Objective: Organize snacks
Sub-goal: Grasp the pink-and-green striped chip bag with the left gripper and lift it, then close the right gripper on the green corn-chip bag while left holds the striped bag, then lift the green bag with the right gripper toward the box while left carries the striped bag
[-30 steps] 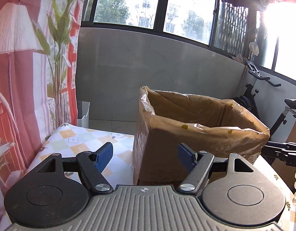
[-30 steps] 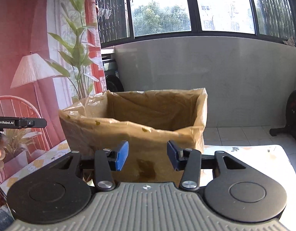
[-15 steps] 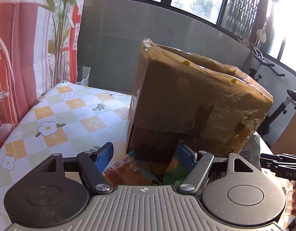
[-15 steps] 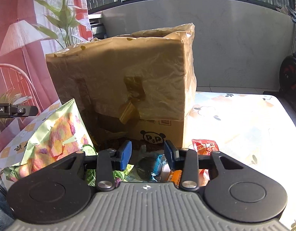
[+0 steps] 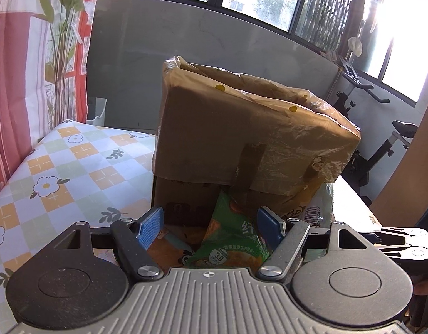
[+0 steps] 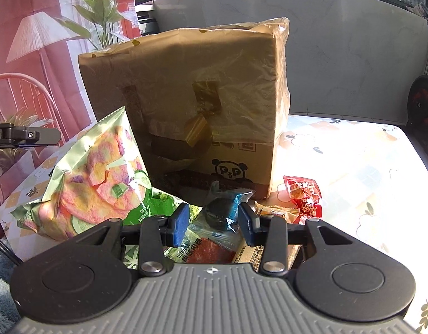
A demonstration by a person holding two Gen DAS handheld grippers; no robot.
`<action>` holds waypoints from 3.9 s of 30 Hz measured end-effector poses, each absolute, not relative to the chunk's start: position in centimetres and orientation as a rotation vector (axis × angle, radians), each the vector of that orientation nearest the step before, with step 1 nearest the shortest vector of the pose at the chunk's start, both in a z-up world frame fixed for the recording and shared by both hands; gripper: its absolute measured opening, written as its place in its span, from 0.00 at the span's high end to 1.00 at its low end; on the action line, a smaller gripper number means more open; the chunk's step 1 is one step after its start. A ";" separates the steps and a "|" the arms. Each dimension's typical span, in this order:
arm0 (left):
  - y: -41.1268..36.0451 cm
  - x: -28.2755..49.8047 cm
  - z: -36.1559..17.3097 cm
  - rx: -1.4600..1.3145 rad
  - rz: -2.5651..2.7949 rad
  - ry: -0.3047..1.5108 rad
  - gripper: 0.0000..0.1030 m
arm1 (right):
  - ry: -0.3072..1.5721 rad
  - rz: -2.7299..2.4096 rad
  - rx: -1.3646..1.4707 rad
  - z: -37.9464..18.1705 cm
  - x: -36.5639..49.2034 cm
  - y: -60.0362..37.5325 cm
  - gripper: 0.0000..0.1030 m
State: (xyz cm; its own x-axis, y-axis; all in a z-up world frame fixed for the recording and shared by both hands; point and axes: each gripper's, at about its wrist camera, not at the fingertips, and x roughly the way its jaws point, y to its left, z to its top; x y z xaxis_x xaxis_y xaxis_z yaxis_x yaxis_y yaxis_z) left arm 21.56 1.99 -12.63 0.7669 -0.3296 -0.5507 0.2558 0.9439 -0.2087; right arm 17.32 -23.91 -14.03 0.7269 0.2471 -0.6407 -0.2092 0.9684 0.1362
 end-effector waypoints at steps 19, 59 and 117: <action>-5.3 21.4 -14.3 -0.025 -0.514 0.729 0.13 | 0.818 0.389 -0.033 -16.3 17.4 -20.1 0.59; 2.2 19.9 -9.9 -0.193 -0.450 0.576 0.42 | 0.817 0.303 0.032 -16.1 18.7 -22.2 0.59; 7.3 19.6 -8.3 -0.192 -0.251 0.522 0.41 | 0.703 0.625 0.013 -15.2 20.0 -16.6 0.28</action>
State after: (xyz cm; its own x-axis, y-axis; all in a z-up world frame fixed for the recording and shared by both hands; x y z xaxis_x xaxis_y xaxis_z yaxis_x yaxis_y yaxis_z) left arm 19.59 7.26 -8.33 0.8375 -0.2844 -0.4666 0.1875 0.9516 -0.2435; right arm 19.97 -16.58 -15.25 0.5893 0.5408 -0.6002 -0.5326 0.8187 0.2147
